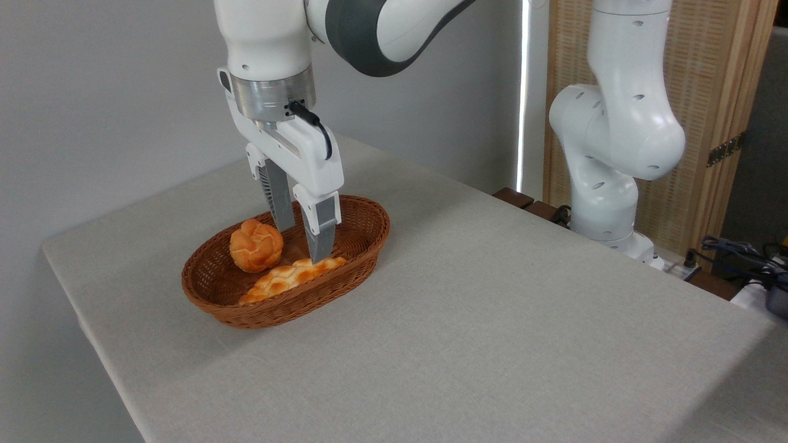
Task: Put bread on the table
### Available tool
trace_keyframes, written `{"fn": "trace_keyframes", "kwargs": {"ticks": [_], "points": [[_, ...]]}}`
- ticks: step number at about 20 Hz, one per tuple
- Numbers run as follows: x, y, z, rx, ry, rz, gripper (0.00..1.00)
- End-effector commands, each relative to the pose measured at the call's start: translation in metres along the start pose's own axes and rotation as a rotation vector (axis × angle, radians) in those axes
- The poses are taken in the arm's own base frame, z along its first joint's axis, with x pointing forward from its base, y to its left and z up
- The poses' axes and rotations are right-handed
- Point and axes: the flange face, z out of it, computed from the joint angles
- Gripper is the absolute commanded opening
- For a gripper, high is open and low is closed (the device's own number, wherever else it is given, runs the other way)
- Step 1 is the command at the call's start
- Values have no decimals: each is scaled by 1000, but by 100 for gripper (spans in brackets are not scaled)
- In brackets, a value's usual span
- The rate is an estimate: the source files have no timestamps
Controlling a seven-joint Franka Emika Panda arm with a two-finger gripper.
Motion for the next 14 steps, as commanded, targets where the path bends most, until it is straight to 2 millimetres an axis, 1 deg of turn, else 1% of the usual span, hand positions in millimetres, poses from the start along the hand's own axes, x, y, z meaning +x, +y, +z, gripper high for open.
{"fn": "trace_keyframes", "kwargs": {"ticks": [1, 4, 9, 10, 12, 13, 14], "points": [[14, 9, 13, -70, 41, -11, 100], [31, 24, 26, -79, 71, 11, 100], [49, 29, 41, -155, 160, -32, 100], [56, 35, 48, -166, 166, -29, 100], [60, 35, 61, -181, 160, -38, 100], [65, 37, 71, -206, 162, -49, 100], [68, 40, 76, -220, 165, -51, 100]]}}
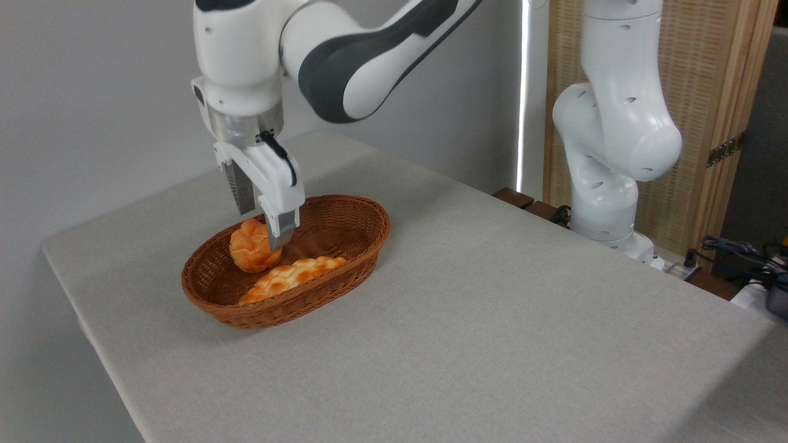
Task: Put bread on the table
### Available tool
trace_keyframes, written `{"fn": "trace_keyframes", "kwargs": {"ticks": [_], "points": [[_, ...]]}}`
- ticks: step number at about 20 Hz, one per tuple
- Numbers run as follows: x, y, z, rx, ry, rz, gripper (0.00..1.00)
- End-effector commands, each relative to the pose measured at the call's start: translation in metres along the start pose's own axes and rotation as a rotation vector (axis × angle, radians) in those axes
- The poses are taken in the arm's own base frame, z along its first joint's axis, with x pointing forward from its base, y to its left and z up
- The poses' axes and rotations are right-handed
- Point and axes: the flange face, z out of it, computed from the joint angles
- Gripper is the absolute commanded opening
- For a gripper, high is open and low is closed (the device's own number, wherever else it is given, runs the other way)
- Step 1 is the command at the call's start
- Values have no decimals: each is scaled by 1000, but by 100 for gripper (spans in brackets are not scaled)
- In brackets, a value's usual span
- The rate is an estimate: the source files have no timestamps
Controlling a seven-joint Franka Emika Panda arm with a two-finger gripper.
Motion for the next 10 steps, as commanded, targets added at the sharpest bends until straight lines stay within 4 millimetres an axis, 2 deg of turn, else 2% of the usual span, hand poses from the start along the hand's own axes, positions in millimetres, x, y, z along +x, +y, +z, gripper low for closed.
{"fn": "trace_keyframes", "kwargs": {"ticks": [1, 4, 9, 10], "points": [[11, 2, 32, -61, 24, -34, 100], [13, -2, 47, -71, 24, -49, 100], [16, -6, 58, -114, 55, -86, 100], [19, -1, 63, -117, 53, -80, 100]]}}
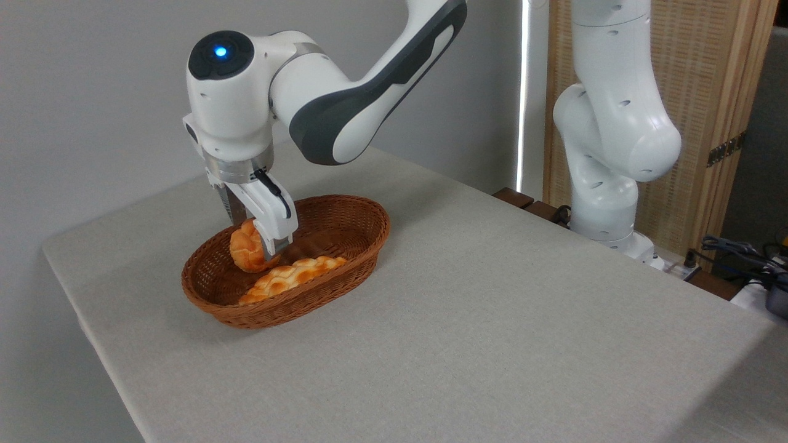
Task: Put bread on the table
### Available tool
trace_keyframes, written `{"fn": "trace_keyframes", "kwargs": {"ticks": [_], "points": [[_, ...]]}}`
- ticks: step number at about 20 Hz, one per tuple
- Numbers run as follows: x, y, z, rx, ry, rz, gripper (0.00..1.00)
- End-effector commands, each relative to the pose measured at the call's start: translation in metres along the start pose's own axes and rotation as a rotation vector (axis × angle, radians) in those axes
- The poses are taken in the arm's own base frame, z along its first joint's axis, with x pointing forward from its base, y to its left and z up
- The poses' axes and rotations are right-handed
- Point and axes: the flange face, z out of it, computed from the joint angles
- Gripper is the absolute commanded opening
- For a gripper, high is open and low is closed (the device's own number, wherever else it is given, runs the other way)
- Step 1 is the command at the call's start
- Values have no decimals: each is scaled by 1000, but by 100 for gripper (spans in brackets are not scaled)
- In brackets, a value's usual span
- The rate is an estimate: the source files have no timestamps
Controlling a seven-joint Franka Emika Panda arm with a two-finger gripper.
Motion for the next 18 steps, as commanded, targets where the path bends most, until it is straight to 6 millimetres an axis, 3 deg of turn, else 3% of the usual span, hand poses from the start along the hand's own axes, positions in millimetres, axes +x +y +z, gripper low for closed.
{"fn": "trace_keyframes", "kwargs": {"ticks": [1, 13, 14, 16, 18], "points": [[8, 7, 14, -16, 18, 0, 100], [9, -1, 34, -4, 5, -8, 99], [10, 1, 34, -2, 5, -5, 89], [12, 1, 32, 1, 10, -3, 46], [12, 1, 32, 1, 10, -3, 39]]}}
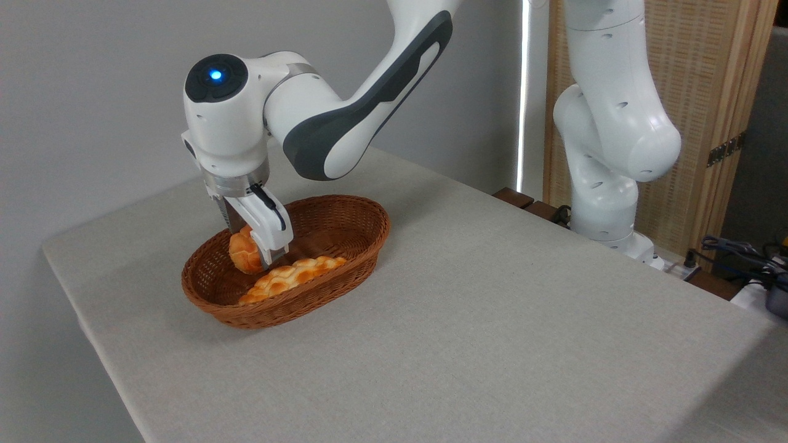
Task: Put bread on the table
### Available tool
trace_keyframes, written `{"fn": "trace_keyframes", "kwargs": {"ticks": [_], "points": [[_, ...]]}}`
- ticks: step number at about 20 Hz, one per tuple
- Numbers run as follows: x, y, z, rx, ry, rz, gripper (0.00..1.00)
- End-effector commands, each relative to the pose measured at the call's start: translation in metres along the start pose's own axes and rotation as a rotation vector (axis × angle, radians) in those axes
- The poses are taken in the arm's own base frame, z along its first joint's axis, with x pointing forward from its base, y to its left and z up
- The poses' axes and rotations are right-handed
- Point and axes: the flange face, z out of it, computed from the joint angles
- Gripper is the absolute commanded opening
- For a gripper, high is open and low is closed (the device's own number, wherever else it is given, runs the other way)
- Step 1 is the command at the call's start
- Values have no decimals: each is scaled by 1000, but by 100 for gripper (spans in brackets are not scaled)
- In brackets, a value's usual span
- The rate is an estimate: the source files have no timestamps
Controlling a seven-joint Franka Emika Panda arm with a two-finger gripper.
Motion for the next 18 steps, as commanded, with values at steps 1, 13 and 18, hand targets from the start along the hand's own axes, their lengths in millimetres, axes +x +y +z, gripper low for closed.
{"fn": "trace_keyframes", "kwargs": {"ticks": [1, 13, 18], "points": [[4, 0, 0, 4, 21, -5, 39], [4, 1, -5, 7, 25, -4, 35], [4, -1, -7, 10, 29, -4, 32]]}}
